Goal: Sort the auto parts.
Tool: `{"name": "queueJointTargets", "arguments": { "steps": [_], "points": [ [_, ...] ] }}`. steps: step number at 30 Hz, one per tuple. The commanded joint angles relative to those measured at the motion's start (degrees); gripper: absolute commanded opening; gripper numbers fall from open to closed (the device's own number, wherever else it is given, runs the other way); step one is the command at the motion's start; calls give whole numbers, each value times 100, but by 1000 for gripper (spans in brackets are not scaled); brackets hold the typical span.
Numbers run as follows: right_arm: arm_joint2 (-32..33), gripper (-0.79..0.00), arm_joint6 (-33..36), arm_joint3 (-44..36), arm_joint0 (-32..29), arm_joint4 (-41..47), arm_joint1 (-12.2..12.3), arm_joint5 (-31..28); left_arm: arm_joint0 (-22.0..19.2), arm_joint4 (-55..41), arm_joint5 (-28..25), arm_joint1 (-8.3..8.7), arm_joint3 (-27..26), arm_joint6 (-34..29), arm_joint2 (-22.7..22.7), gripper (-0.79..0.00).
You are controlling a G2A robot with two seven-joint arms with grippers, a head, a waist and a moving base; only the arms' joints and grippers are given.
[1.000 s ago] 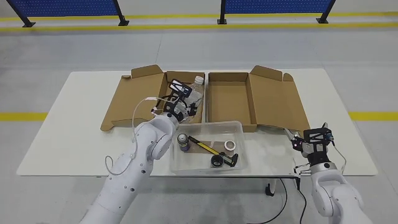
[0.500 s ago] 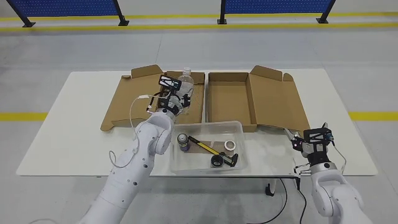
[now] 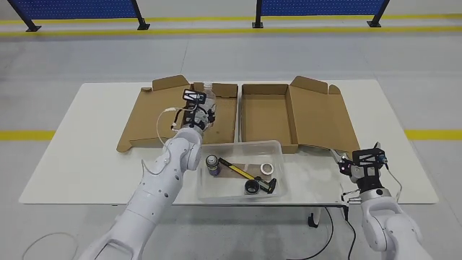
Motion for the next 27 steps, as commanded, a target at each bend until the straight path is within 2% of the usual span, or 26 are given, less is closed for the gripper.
{"name": "queueJointTargets", "arguments": {
  "steps": [1, 19, 22, 23, 24, 25, 27],
  "points": [
    [0, 0, 0, 0, 0, 0, 0, 0, -20, -13, 14, -19, 136, 6, 10, -785],
    [0, 0, 0, 0, 0, 0, 0, 0, -393, 126, -129, -157, 805, -657, 143, -785],
    [0, 0, 0, 0, 0, 0, 0, 0, -471, 155, -91, -184, 928, -789, 163, -579],
    [0, 0, 0, 0, 0, 0, 0, 0, -490, 173, -77, -191, 961, -785, 169, -459],
    [0, 0, 0, 0, 0, 0, 0, 0, -506, 175, -48, -199, 997, -792, 168, -203],
    [0, 0, 0, 0, 0, 0, 0, 0, -522, 175, -29, -208, 1026, -802, 169, 0],
    [0, 0, 0, 0, 0, 0, 0, 0, -548, 174, -22, -222, 1075, -798, 167, 0]
  ]
}}
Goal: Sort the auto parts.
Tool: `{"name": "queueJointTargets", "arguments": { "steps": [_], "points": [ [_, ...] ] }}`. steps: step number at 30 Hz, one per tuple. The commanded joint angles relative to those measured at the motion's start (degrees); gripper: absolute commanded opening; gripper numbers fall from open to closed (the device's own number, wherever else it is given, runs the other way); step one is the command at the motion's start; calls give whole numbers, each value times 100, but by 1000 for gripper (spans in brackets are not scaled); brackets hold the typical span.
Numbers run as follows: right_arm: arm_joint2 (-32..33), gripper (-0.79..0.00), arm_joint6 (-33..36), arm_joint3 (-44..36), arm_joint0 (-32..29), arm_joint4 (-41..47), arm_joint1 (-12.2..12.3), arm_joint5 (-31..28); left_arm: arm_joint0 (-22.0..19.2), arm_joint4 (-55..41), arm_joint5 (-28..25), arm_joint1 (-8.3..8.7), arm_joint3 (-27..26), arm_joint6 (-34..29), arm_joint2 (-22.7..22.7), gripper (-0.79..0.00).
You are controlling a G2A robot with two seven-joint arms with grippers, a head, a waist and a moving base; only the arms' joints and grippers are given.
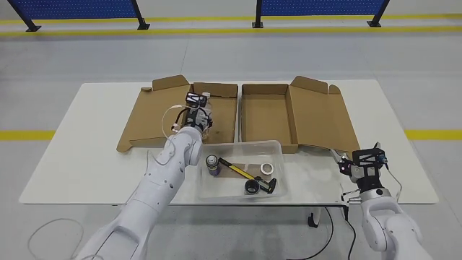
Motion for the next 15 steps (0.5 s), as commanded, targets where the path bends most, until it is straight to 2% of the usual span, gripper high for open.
{"name": "queueJointTargets", "arguments": {
  "steps": [1, 9, 15],
  "points": [
    [0, 0, 0, 0, 0, 0, 0, 0, -26, 8, 18, -14, 60, 4, -3, 0],
    [0, 0, 0, 0, 0, 0, 0, 0, -104, 68, 125, -61, 152, 28, -18, 0],
    [0, 0, 0, 0, 0, 0, 0, 0, -95, 98, 217, -74, -46, 124, -90, 0]
  ]
}}
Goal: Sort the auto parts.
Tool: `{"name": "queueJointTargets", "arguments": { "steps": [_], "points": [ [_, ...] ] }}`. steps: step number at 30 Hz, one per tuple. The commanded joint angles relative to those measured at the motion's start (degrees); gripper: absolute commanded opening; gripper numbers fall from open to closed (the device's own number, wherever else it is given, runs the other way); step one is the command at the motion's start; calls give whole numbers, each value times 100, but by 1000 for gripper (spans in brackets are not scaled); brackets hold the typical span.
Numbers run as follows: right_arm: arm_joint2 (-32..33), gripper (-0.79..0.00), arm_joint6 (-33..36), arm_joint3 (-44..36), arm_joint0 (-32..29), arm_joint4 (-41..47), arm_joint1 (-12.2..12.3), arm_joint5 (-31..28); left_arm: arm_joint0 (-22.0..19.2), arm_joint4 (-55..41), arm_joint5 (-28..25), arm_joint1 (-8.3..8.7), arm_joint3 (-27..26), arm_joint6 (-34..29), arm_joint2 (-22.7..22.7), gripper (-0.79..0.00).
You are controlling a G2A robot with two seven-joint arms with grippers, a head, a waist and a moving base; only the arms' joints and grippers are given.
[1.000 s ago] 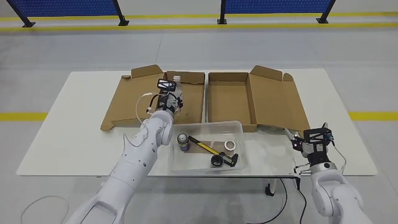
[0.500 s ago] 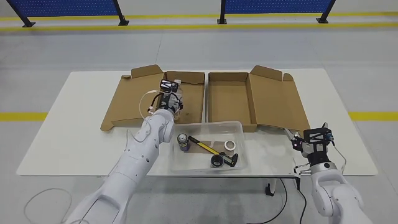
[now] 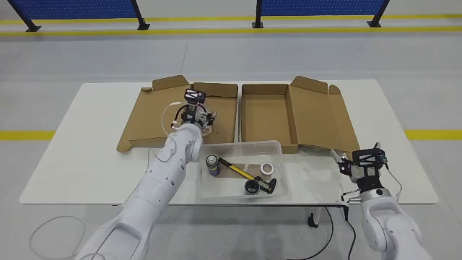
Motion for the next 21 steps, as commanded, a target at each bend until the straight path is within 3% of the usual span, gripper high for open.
{"name": "queueJointTargets", "arguments": {
  "steps": [1, 5, 10, 21],
  "points": [
    [0, 0, 0, 0, 0, 0, 0, 0, 23, -21, 18, 0, -149, 18, -45, 0],
    [0, 0, 0, 0, 0, 0, 0, 0, 101, -117, -111, 20, -625, -92, -172, 0],
    [0, 0, 0, 0, 0, 0, 0, 0, 384, -176, -854, 134, -1692, -525, -420, 0],
    [0, 0, 0, 0, 0, 0, 0, 0, 1542, -751, -2843, 484, -4110, -2778, -1216, 0]
  ]
}}
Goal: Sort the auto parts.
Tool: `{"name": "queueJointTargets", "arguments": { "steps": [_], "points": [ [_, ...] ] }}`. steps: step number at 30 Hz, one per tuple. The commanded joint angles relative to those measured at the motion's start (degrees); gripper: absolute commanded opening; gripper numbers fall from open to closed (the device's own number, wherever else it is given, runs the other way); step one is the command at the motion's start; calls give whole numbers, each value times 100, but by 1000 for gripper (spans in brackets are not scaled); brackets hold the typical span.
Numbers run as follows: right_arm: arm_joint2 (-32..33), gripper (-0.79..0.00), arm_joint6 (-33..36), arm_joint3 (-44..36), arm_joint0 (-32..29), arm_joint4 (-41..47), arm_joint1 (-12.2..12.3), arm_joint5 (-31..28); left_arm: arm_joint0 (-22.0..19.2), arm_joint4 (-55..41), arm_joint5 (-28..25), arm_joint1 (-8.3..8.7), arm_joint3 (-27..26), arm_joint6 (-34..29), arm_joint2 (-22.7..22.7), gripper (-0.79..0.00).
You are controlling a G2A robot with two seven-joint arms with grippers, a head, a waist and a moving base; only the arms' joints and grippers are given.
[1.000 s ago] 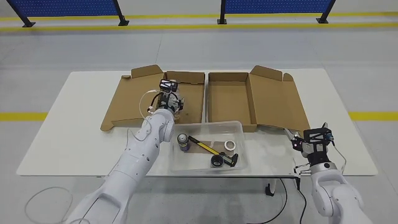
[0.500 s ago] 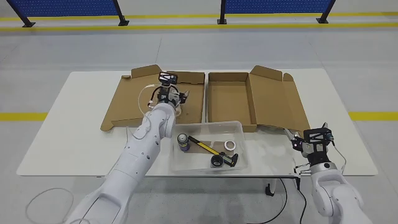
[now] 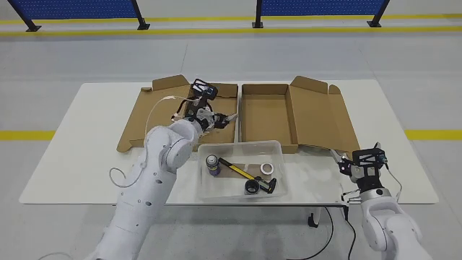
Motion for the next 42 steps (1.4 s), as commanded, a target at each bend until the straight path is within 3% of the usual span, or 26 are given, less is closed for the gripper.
{"name": "queueJointTargets", "arguments": {
  "steps": [1, 7, 15, 28, 33, 42],
  "points": [
    [0, 0, 0, 0, 0, 0, 0, 0, 214, -173, -435, 63, -391, -696, -94, 0],
    [0, 0, 0, 0, 0, 0, 0, 0, 635, -1092, -1160, 192, -1054, -2201, -274, 0],
    [0, 0, 0, 0, 0, 0, 0, 0, 669, -1988, -1605, 312, -1001, -3490, -209, 0],
    [0, 0, 0, 0, 0, 0, 0, 0, 609, -2090, -1580, 351, -912, -3514, -102, 0],
    [0, 0, 0, 0, 0, 0, 0, 0, 611, -1638, -1475, 378, -828, -3090, 63, 0],
    [0, 0, 0, 0, 0, 0, 0, 0, 340, -1180, -1561, 444, -563, -3090, 303, 0]
  ]
}}
